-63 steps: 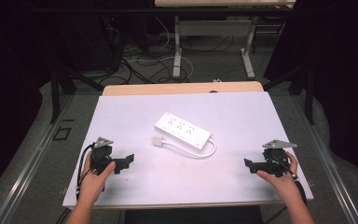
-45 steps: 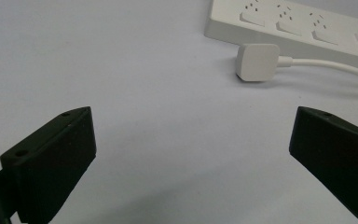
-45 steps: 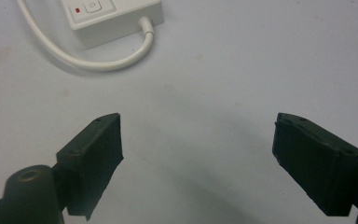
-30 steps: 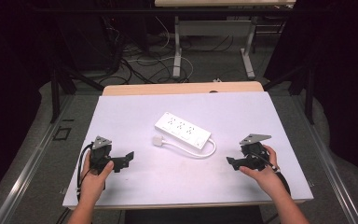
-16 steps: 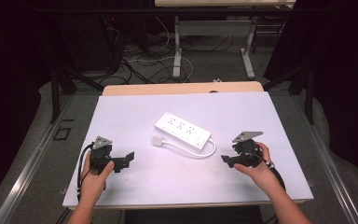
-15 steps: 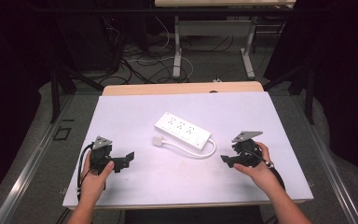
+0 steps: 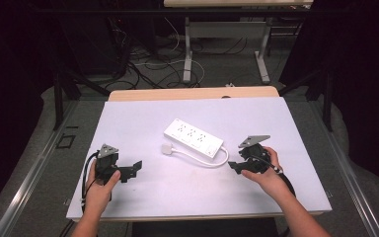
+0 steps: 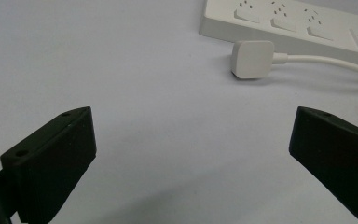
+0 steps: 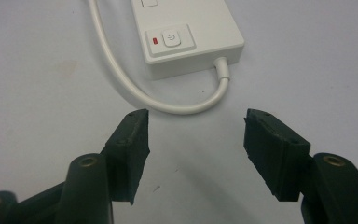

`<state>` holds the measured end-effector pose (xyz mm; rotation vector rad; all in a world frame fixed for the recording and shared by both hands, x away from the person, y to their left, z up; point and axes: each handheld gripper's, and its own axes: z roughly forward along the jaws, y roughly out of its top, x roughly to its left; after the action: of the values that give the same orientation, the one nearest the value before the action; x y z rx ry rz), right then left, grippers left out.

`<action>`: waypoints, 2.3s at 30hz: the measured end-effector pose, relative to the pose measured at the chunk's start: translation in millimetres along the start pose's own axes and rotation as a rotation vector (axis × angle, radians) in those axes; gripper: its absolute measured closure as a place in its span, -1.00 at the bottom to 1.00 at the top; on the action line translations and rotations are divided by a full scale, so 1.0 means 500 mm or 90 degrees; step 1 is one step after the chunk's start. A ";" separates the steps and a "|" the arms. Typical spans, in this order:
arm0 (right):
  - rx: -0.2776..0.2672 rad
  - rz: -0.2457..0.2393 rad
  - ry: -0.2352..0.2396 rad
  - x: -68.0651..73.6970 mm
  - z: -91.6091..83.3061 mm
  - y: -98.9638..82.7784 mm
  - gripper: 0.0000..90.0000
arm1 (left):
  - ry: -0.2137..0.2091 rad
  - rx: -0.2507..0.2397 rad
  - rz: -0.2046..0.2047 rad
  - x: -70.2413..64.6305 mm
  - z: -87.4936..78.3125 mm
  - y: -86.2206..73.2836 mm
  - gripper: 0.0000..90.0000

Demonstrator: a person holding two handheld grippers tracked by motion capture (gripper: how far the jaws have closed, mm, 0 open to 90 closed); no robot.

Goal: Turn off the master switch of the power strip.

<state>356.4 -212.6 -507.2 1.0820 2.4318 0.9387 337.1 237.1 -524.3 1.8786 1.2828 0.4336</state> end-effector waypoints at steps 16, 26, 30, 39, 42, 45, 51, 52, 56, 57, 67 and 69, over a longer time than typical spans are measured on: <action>-0.006 0.008 0.024 0.008 0.026 0.037 0.15 | -0.001 0.002 -0.001 0.001 0.000 0.000 -0.98; -0.012 0.016 0.029 0.014 0.041 0.053 0.29 | 0.000 -0.004 -0.007 0.002 0.002 -0.002 -0.98; -0.003 0.006 0.026 0.011 0.046 0.059 0.34 | 0.003 -0.009 -0.007 0.003 0.003 -0.003 -0.98; -0.011 0.004 0.027 0.010 0.060 0.068 0.47 | 0.000 0.003 -0.005 0.006 0.001 -0.002 -0.98; -0.016 0.015 0.027 0.013 0.065 0.071 0.54 | -0.002 0.003 -0.006 0.006 0.001 -0.002 -0.98; -0.019 0.016 0.029 0.013 0.070 0.073 0.60 | 0.002 -0.006 -0.007 0.005 0.004 -0.004 -0.98; -0.024 0.023 0.037 0.011 0.078 0.079 0.74 | 0.003 -0.005 -0.011 0.006 0.006 -0.005 -0.98; -0.022 0.020 0.040 0.010 0.079 0.079 0.75 | 0.003 -0.005 -0.011 0.006 0.006 -0.005 -0.98; -0.009 0.011 0.045 0.007 0.082 0.083 0.83 | 0.004 -0.005 -0.009 0.006 0.006 -0.005 -0.98; -0.024 0.021 0.042 0.010 0.086 0.083 0.84 | 0.004 -0.005 -0.009 0.006 0.006 -0.005 -0.98; -0.019 0.023 0.049 0.005 0.100 0.086 0.96 | 0.004 -0.004 -0.009 0.008 0.006 -0.005 -0.98; -0.016 0.023 0.046 0.005 0.103 0.087 1.00 | 0.004 -0.004 -0.010 0.008 0.006 -0.005 -0.98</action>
<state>404.9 -166.4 -515.8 1.1059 2.4586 1.0332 339.1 239.9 -528.8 1.8631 1.2979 0.4348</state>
